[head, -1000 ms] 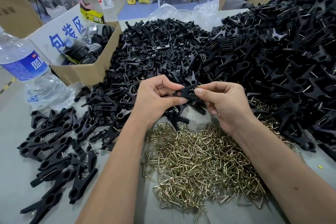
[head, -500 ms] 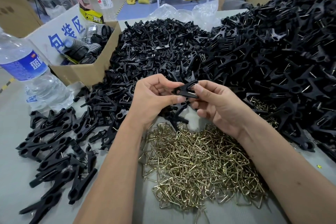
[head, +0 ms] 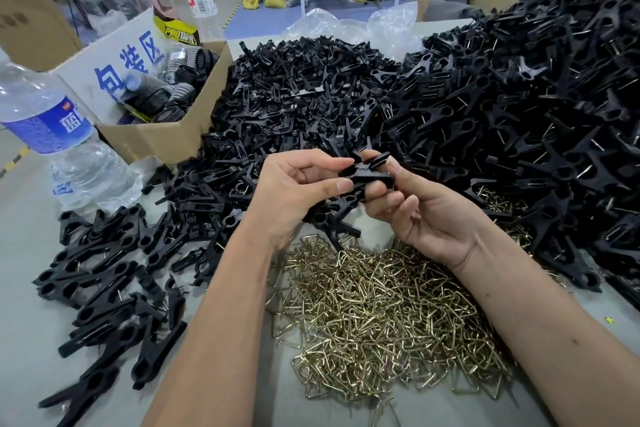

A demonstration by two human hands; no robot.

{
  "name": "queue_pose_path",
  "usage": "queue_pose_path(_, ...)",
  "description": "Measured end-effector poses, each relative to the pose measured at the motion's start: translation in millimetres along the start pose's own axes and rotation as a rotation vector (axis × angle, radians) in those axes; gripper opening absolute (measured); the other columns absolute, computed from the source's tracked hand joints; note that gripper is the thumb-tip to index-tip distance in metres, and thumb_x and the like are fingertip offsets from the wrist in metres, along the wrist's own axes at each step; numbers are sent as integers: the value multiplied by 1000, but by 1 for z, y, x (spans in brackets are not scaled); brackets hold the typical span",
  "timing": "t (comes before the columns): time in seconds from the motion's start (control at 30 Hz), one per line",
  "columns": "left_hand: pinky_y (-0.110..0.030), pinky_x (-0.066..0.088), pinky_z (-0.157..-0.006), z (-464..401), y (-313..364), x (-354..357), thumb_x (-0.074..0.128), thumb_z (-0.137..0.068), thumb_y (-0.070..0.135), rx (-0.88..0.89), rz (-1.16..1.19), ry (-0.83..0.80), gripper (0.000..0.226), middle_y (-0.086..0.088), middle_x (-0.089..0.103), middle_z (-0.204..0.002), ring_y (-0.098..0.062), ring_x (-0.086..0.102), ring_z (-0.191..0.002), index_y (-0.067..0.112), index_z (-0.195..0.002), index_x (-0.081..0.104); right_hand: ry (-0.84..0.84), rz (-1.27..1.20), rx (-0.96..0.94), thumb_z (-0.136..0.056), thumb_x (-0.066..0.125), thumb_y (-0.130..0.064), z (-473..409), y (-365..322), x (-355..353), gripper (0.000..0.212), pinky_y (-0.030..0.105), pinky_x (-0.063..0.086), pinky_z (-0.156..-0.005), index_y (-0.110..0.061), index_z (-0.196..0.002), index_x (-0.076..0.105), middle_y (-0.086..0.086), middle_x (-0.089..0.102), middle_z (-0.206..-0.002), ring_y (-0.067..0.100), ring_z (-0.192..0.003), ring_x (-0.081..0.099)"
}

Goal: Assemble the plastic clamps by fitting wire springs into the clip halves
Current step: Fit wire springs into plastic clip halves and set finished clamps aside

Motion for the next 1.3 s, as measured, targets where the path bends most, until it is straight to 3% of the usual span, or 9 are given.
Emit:
queue_pose_path(0.27,-26,60,-69,1,2,-8,96,-65,13,24,-99,85,29,-5,77,-79,-17,75,-74,19,-88,80,-32,56,-4,-78,90,-15,2,0,2,57,19,60,-55,-16,-131,72,18,68,-101,16,-81,69)
queue_pose_path(0.6,-27,61,-76,2,3,-7,87,-75,3,46,-203,88,22,-10,79,-87,-21,75,-81,13,-93,79,-22,-57,25,-76,87,3,2,-4,-1,42,18,58,-49,-6,-115,74,17,59,-84,15,-64,63)
queue_pose_path(0.73,-29,61,-77,1,3,-7,86,-76,-1,55,-248,99,22,-11,79,-87,-22,75,-81,11,-93,78,8,-26,17,-75,88,1,2,-5,-2,36,16,56,-46,-5,-108,76,15,58,-81,12,-61,62)
queue_pose_path(0.83,-29,61,-78,2,5,-5,87,-75,-2,61,-253,93,23,-11,79,-86,-21,75,-81,10,-92,78,55,7,2,-82,74,-6,3,-7,-4,22,14,54,-44,-6,-103,78,12,57,-78,10,-57,60)
queue_pose_path(1.0,-26,60,-78,3,7,-4,87,-69,8,64,-217,89,23,-6,78,-83,-16,74,-80,11,-90,78,58,35,0,-84,68,-8,5,-8,-2,21,13,53,-44,-7,-102,78,11,57,-78,9,-56,60)
queue_pose_path(1.17,-24,59,-76,4,7,-3,86,-72,-1,58,-246,83,23,-5,78,-82,-15,74,-79,6,-91,76,72,56,3,-82,70,-9,5,-8,-2,20,13,51,-41,-8,-100,78,11,57,-76,7,-54,59)
queue_pose_path(1.3,-22,58,-75,4,8,-2,86,-70,5,56,-250,84,23,-5,78,-82,-14,74,-79,8,-90,77,70,58,12,-82,70,-9,5,-8,-1,18,12,50,-41,-9,-97,78,10,56,-75,6,-53,58)
Point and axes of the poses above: each hand's wrist, its own z-axis away from the middle knuckle, its own x-axis out of the palm, y = z × x, the point moved 8 cm from there along -z, towards the middle knuckle
